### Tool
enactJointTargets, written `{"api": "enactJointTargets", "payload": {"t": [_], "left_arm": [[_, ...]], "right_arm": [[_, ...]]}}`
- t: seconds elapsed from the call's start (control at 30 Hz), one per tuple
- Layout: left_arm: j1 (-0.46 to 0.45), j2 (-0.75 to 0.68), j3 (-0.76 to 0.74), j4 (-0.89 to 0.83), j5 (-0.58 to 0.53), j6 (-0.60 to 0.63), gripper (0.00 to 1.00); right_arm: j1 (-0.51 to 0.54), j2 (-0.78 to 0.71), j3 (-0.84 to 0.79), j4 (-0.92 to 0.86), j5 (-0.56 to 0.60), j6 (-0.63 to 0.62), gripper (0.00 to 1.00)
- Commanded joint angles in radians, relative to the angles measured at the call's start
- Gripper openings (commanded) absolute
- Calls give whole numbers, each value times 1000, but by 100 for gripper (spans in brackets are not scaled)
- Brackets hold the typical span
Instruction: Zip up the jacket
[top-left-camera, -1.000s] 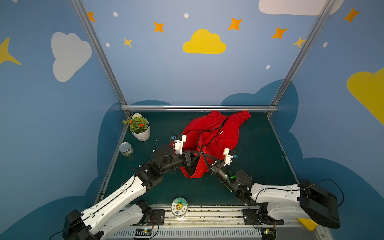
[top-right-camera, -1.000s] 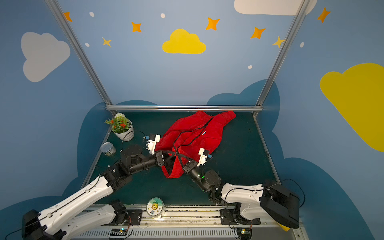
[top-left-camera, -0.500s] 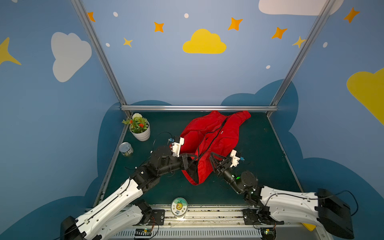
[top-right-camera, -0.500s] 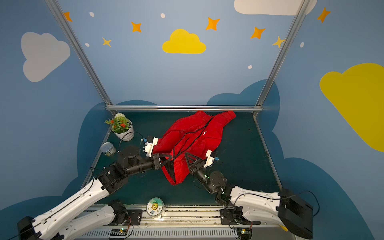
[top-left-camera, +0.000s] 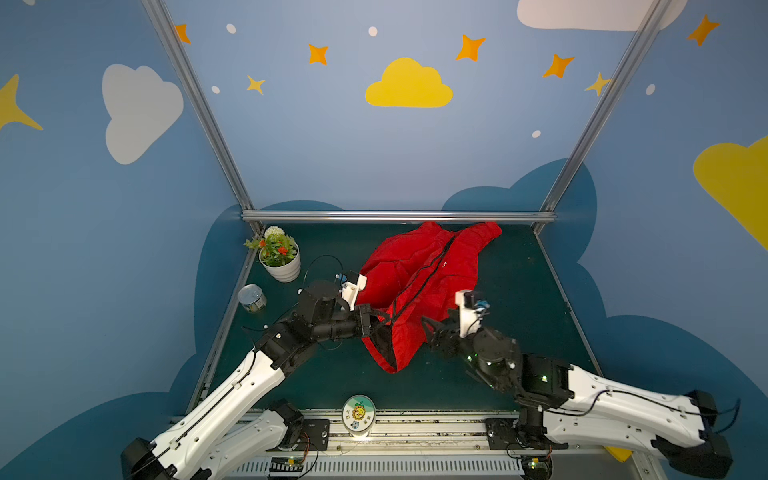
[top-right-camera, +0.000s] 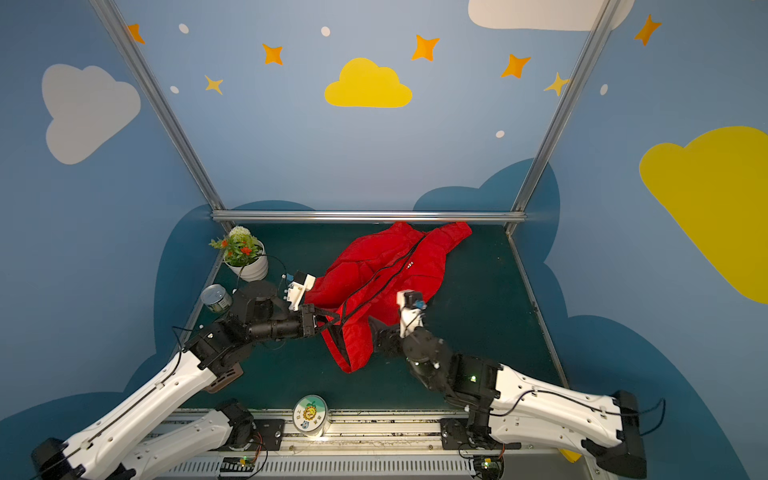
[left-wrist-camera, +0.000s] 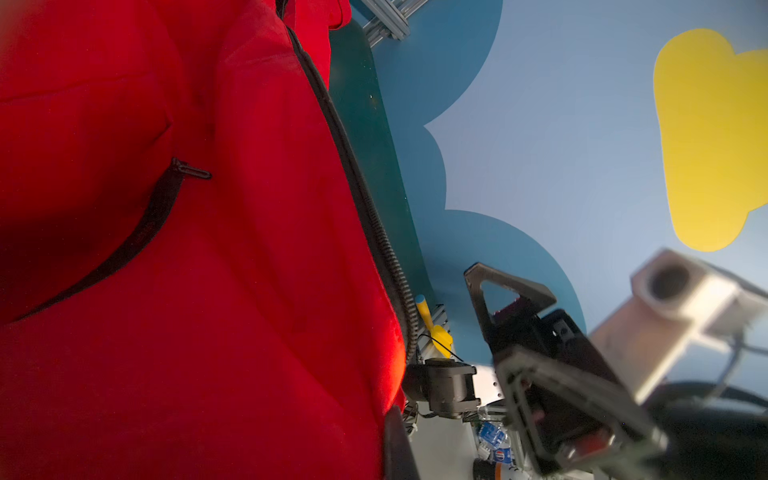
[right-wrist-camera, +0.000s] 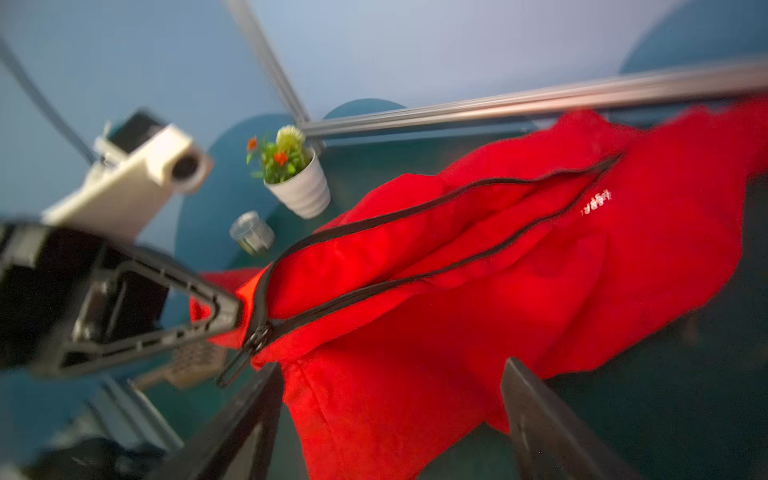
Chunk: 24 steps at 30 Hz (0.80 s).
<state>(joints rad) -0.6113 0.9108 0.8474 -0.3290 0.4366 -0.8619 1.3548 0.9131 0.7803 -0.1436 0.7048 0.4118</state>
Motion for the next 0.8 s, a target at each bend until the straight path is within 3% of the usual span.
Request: {"api": "enactJointTargets", "payload": {"t": [0.0,0.13,0.33,0.43,0.6,0.77], "left_arm": [[2,-38,-19,40,26,-32,3],[2,-75,-26,20,-11,-4,3],[4,-98,-54,44,-12,-31,3],[4,-101,-58,49,-3,-35,3],[4,-107,-57,54,-10,-37,3],[3,-113,-63,69,-15,-35,3]], "right_arm": [[106,77,25,123,131,-528,83],[187,180,-2,364,168,-708,83],[231,285,18,500,196,-786,83],[231,290,21,516,167,-773,78],[219,273,21,490,165,-728,59],[204,273,27,415,134,-618,71]]}}
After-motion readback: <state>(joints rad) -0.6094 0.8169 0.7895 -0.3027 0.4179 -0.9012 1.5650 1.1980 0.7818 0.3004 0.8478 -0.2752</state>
